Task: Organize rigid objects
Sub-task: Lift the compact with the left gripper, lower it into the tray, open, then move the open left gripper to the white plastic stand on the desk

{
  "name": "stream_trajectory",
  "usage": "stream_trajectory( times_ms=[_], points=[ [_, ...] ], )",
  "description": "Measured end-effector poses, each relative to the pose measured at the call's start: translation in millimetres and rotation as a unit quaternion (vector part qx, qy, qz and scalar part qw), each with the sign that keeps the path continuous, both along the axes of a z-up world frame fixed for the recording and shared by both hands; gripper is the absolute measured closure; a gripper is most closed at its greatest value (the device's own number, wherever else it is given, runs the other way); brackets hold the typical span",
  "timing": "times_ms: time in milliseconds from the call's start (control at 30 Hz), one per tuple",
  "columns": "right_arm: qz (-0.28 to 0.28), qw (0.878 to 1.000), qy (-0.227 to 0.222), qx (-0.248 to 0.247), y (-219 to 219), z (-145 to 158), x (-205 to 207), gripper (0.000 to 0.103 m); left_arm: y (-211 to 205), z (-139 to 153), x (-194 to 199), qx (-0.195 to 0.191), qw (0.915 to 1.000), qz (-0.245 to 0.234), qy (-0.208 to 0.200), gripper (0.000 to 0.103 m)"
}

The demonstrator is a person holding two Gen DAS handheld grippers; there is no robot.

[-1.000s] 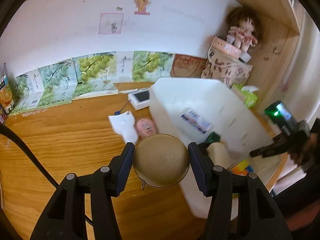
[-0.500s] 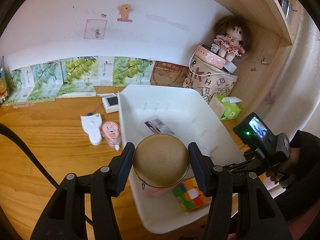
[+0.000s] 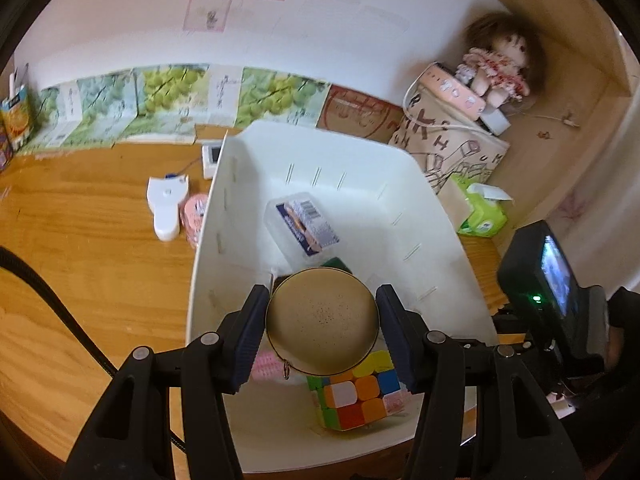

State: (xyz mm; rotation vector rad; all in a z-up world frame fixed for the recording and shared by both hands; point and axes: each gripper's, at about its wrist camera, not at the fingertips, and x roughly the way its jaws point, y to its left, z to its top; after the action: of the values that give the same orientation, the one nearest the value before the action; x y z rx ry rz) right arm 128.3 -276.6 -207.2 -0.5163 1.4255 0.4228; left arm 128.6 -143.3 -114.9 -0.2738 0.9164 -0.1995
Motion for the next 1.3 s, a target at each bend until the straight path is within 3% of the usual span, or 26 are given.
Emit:
stream_trajectory(
  times_ms=[133,267,533,967,1300],
  points=[
    [0.017,1.000,0.003,0.007,-7.0,-0.3,-3.9,0.090,-7.9,-4.1,0.6,0.000,0.9998,0.005,0.019,0.043],
    [0.025,1.000,0.005,0.011,-14.1,-2.1,-5.2,0.089,-10.7,1.0,3.8,0.006,0.9998,0.011,0.018,0.031],
    [0.028,0.999,-0.001,0.017,-17.7,-1.4,-5.3,0.089,-8.4,9.3,17.4,0.013,0.9997,0.017,0.014,0.021],
    [-0.004,1.000,-0.004,0.011,-26.7,5.0,1.2,0.091,21.3,20.6,49.7,0.029,0.9988,0.032,0.023,0.020],
    [-0.064,0.998,0.000,-0.013,-25.0,4.7,16.8,0.093,71.2,34.3,66.2,0.044,0.9976,0.049,0.019,0.020]
  ],
)
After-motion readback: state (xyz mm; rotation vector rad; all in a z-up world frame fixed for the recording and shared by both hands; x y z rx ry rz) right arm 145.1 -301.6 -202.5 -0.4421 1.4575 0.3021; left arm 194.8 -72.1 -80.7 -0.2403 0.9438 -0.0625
